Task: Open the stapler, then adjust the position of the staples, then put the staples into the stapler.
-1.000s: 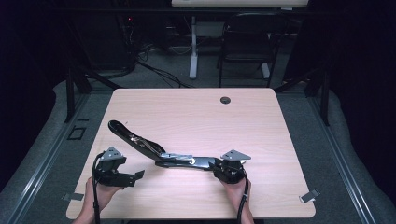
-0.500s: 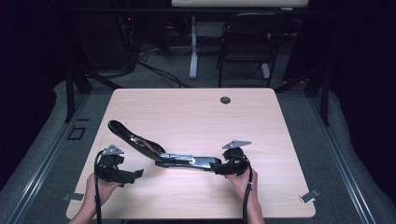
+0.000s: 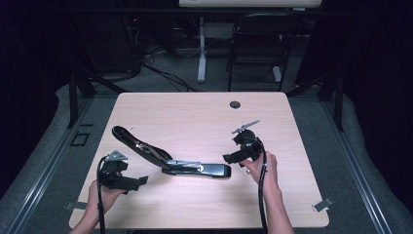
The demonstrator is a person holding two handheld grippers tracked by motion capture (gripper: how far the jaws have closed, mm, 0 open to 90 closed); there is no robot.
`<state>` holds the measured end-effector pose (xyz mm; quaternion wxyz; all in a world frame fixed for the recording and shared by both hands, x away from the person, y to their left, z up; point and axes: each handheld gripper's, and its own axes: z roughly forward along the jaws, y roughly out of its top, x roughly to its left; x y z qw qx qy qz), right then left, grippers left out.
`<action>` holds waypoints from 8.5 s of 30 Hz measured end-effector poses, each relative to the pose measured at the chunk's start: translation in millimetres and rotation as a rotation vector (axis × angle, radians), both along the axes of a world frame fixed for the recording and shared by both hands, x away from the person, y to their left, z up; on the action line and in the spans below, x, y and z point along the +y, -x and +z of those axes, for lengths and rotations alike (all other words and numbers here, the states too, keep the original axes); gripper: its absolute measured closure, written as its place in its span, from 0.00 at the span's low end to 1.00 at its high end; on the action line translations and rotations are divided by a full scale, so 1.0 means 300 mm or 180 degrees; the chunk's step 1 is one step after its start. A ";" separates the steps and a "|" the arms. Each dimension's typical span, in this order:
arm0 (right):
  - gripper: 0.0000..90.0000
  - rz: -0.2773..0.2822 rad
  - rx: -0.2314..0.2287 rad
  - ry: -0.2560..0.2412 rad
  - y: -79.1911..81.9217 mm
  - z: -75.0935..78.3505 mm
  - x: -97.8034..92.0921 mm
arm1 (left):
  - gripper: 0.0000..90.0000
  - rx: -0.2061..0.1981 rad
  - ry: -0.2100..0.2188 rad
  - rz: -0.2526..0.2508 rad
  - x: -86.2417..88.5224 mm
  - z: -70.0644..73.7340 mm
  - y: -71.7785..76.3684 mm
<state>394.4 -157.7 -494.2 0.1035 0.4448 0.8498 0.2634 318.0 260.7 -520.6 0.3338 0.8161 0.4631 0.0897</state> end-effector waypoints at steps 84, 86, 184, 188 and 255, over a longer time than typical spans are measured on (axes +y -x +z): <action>0.50 -0.0544 0.0884 0.0767 -0.034 -0.148 -0.132 | 0.00 0.0101 -0.0051 -0.0098 -0.010 -0.024 -0.022; 0.51 -0.0657 0.0788 0.0610 -0.026 -0.162 -0.133 | 0.00 0.0102 -0.0050 -0.0101 -0.010 -0.023 -0.021; 0.87 -0.0283 0.1387 0.0989 -0.093 -0.147 -0.118 | 0.00 0.0148 -0.0080 -0.0184 -0.012 -0.023 -0.023; 0.87 -0.0329 0.1337 0.0890 -0.088 -0.147 -0.122 | 0.00 0.0155 -0.0078 -0.0186 -0.011 -0.024 -0.024; 0.87 0.0620 0.1131 0.0894 -0.083 -0.031 0.034 | 0.00 0.0200 -0.0092 -0.0182 -0.003 -0.030 -0.023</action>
